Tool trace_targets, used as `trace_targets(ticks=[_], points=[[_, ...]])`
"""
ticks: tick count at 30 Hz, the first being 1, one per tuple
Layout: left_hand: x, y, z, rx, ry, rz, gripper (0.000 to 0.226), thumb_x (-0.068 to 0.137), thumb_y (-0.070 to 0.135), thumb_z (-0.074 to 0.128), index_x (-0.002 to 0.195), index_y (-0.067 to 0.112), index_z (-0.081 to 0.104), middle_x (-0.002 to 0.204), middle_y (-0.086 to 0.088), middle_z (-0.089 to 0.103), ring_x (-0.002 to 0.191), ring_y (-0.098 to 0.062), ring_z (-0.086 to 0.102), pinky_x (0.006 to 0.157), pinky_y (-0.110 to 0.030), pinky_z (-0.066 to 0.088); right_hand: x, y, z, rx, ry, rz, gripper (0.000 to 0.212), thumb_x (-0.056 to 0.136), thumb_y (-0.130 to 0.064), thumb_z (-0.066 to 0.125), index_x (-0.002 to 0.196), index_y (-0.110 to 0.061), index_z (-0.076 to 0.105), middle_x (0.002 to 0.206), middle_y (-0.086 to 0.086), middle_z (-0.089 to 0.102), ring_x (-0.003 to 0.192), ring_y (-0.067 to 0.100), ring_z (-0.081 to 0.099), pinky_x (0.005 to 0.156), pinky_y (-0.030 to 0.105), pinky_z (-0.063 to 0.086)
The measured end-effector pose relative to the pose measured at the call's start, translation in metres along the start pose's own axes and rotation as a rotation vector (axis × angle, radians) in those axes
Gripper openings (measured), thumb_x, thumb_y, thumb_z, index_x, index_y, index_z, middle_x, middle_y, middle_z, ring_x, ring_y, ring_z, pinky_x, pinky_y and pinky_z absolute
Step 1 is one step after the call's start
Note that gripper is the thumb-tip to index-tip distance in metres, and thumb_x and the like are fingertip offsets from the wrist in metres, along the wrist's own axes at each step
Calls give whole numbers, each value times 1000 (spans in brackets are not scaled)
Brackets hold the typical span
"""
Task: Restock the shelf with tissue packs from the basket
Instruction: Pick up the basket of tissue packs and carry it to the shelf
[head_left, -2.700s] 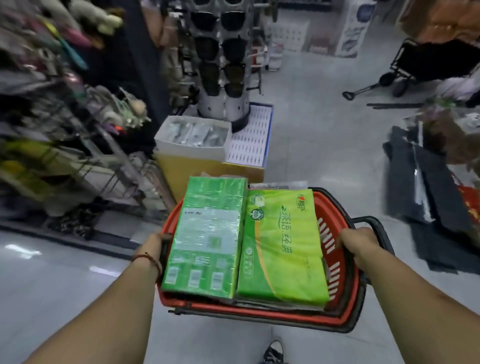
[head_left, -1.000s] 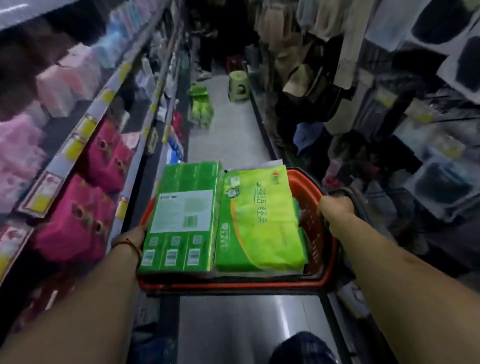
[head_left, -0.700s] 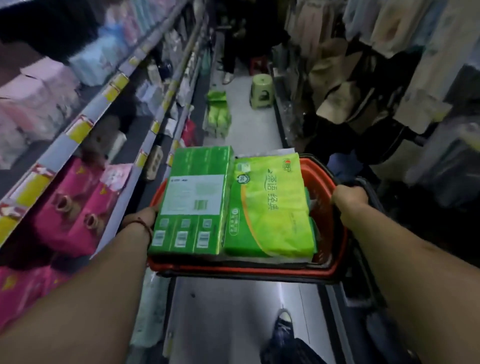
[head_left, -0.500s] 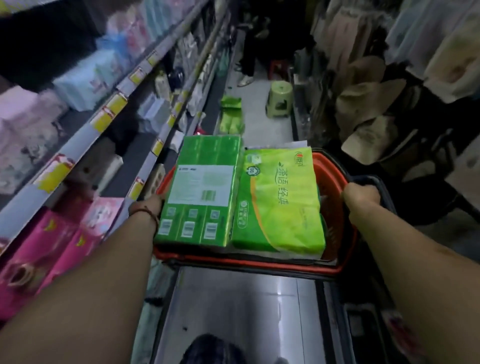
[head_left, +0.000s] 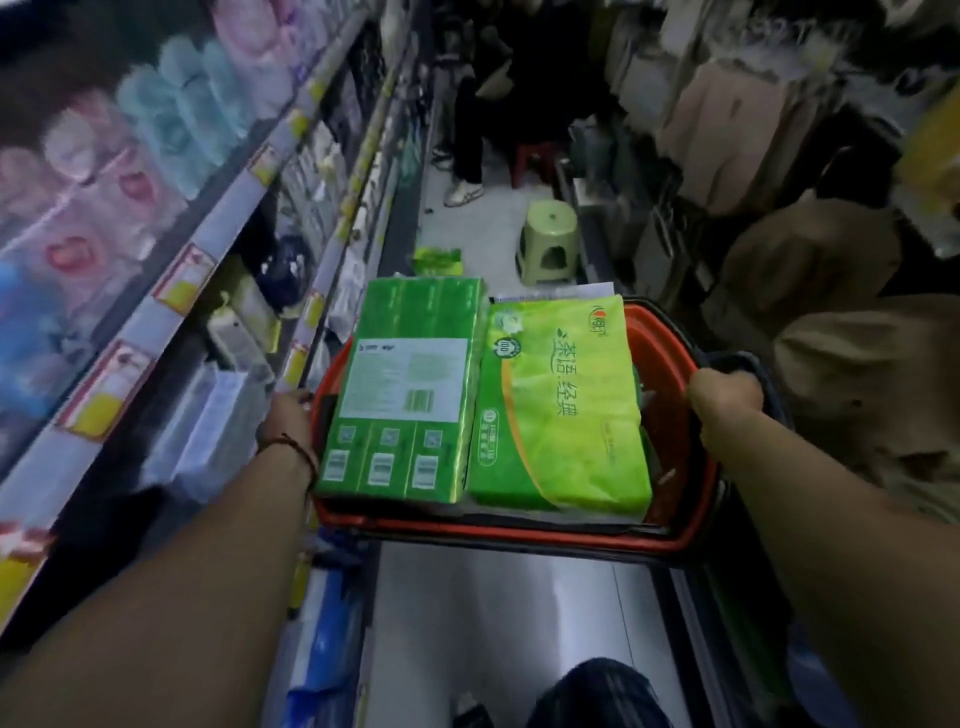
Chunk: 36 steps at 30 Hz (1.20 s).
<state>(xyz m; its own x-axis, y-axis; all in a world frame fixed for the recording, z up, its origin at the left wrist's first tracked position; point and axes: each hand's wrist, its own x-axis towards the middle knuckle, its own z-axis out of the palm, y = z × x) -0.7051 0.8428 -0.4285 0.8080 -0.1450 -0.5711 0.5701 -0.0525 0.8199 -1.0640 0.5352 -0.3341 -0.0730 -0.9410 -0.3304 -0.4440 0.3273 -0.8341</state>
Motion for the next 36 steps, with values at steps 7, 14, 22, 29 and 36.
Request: trace_targets(ticks=[7,14,22,29,36], points=[[148,88,120,47,18,-7,57,81,38,83,123,3,67,117,-9,71,86,-27,72,69,-38,59,146,-108,141,-83,-48,9,22,96,-6,52,117,1,56,98,16,54,87,34,53,80,40,43],[274,165,242,45,-21,-87,58,94,36,73,139,2,57,129,-14,66,102,-32,66,80,-43,54,298,-220,281,-131,-99,70,47,92,-10,60,136,4,52,122,26,59,104,42,58,94,50,50],[537,215,328,28,1,-216,105,48,50,101,136,8,62,127,-20,71,104,-40,73,84,-62,59,438,-360,427,-109,-94,-27,37,96,-3,50,130,8,59,105,18,56,95,36,53,83,34,38],[608,334,482,65,18,-194,83,68,54,91,128,4,65,124,-20,71,91,-34,74,66,-43,62,563,-444,540,-77,-76,80,35,94,-5,52,123,13,59,102,24,59,85,38,58,82,43,48],[662,422,638,71,-60,-209,40,105,45,50,94,11,67,100,-18,69,72,-31,66,80,-44,49,701,-548,644,-113,-95,12,40,90,-8,52,127,7,60,114,25,63,99,41,59,91,45,49]])
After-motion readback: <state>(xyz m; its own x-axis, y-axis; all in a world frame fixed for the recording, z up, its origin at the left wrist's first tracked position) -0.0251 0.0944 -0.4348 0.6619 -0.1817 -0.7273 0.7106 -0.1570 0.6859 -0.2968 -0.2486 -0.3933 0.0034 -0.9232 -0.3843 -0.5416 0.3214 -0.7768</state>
